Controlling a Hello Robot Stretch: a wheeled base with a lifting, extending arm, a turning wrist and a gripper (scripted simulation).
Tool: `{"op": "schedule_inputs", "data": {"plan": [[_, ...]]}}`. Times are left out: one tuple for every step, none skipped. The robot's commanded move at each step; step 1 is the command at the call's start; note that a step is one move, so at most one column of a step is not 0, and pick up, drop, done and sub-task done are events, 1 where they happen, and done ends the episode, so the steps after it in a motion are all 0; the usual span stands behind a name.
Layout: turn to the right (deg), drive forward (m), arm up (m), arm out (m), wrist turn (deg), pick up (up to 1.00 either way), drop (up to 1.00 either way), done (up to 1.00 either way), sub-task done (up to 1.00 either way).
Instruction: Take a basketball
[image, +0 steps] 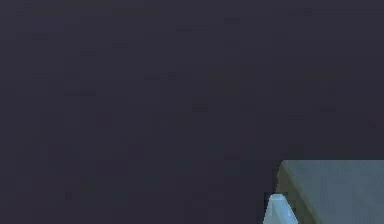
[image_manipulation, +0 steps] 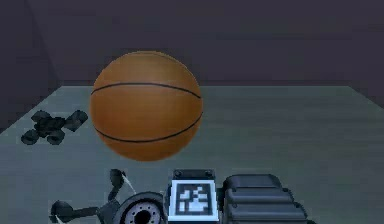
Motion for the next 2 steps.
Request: {"op": "schedule_inputs", "data": {"plan": [[0.0, 0.00, 0.00, 0.00, 30.0, 0.00, 0.00, 0.00, 0.00], [0.0, 0.00, 0.00, 0.00, 0.0, 1.00, 0.00, 0.00, 0.00]]}}
